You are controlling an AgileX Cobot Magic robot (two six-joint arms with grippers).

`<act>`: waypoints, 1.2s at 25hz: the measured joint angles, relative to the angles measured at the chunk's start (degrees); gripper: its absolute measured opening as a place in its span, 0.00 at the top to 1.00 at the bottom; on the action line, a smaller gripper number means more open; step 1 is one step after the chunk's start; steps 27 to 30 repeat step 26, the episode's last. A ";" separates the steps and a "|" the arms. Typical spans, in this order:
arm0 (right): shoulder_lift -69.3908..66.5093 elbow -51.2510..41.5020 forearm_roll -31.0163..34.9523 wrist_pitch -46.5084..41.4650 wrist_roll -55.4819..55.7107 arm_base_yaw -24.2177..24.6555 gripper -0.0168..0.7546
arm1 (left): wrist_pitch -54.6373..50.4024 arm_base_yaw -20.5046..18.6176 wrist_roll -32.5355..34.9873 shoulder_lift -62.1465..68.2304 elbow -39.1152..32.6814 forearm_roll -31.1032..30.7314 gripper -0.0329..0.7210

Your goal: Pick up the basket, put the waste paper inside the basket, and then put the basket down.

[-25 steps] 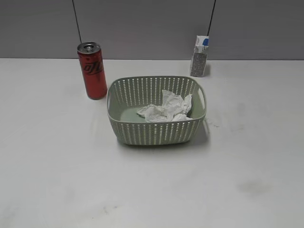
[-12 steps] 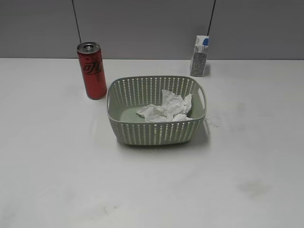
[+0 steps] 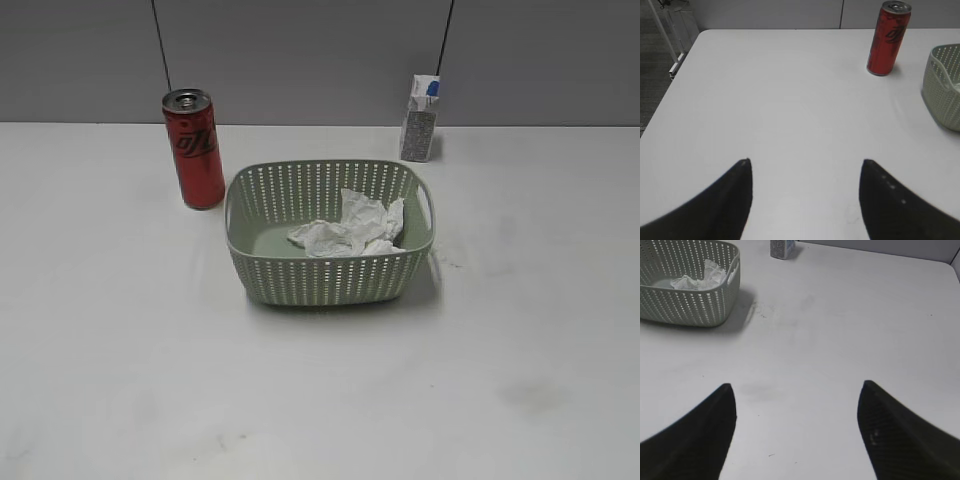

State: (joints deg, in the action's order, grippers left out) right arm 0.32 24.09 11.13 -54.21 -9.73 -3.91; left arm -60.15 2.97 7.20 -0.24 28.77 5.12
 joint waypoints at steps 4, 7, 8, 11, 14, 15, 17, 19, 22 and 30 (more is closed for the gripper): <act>0.00 0.00 0.00 0.00 0.00 0.00 0.24 | 0.00 0.00 0.00 0.00 0.00 0.00 0.30; 0.00 0.00 0.00 0.00 0.00 0.00 0.24 | 0.00 0.00 0.00 0.00 0.00 0.00 0.31; 0.00 0.00 0.00 0.00 0.00 0.00 0.24 | 0.00 0.00 0.00 0.00 0.00 0.00 0.32; 0.00 0.00 0.00 0.01 0.00 0.00 0.24 | 0.00 0.00 0.00 0.00 0.00 0.00 0.33; 0.00 0.00 0.00 0.01 0.00 0.00 0.24 | 0.00 0.00 0.00 0.00 0.00 0.00 0.33; 0.00 0.00 0.00 0.01 0.00 0.00 0.24 | 0.00 0.00 0.00 0.00 0.00 0.00 0.33; 0.00 0.00 0.00 0.01 0.00 0.00 0.24 | 0.00 0.00 0.00 0.00 0.00 0.00 0.33; 0.00 0.00 0.00 0.01 0.00 0.00 0.24 | 0.00 0.00 0.00 0.00 0.00 0.00 0.34; 0.00 0.00 0.00 0.01 0.00 0.00 0.24 | 0.00 0.00 0.00 0.00 0.00 0.00 0.36; 0.00 0.00 0.00 0.06 0.00 0.00 0.24 | 0.00 0.00 0.00 0.00 0.00 0.00 0.38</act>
